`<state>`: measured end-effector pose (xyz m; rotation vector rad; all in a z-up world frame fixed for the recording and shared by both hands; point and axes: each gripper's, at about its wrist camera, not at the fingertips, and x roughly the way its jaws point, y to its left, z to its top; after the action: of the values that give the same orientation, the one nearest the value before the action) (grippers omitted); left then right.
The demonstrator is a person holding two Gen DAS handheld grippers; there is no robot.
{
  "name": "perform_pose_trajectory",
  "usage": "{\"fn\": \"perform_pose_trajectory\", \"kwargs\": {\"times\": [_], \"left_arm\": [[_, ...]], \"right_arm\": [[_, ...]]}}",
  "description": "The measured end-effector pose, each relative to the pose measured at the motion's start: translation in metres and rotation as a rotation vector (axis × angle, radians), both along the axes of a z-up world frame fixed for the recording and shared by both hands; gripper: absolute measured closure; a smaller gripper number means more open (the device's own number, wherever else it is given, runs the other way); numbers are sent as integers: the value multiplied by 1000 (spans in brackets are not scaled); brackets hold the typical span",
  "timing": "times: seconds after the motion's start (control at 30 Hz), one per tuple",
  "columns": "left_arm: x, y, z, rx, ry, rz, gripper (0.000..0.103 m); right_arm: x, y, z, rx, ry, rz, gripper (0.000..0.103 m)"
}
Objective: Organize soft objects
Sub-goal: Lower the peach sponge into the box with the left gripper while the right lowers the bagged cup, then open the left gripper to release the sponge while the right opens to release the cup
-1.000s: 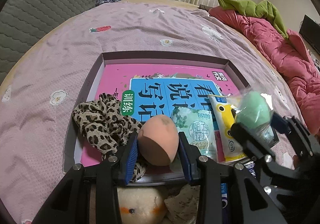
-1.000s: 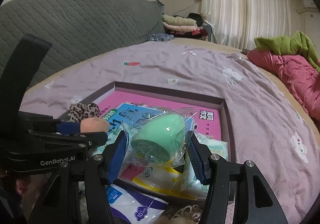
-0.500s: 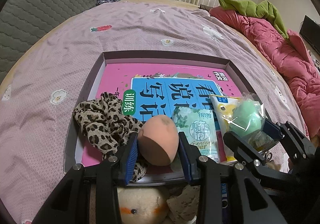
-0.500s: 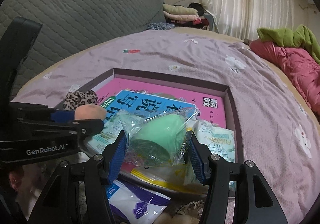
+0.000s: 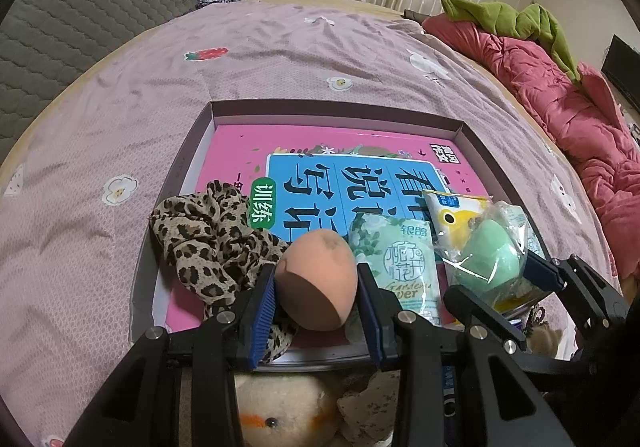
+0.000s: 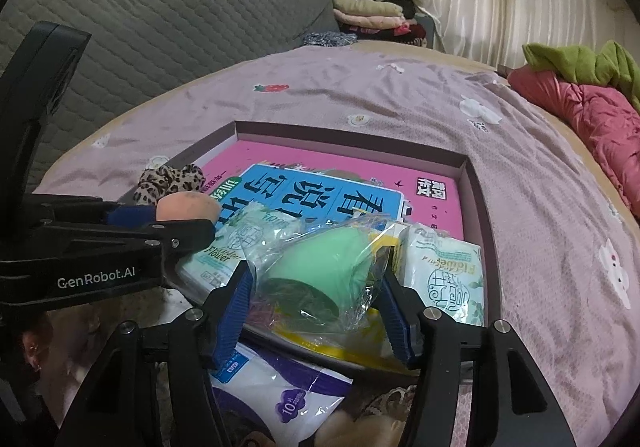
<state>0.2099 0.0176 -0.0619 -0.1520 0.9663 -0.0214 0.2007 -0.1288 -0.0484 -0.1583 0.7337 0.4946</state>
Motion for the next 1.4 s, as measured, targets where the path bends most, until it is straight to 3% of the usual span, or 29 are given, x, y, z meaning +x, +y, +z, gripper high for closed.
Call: {"fn": "perform_pose_trajectory", "kwargs": {"times": [0.13,0.5,0.87,1.03,1.27,1.4], "left_arm": [[0,0,1,-1,2,1,64],[1,0,0,-3,20,3,64],[2,2,1,-13,18,6,62],[0,1,3,7,2,6,58],[-1,3,4,1,-1,9,57],[-1,5,5,-2,-5,11,57]], "right_arm": [[-2,0,1,-3,-14,-1,32],[-10,-7,16,57,-68,-6,29],[-10,-7,14,11,-91,-26,28],[-16,-15,24,104,-132,-14,28],[-11,-11,16,36,-105,-30,28],[-12,-14,20,61,-121,-31,28]]}}
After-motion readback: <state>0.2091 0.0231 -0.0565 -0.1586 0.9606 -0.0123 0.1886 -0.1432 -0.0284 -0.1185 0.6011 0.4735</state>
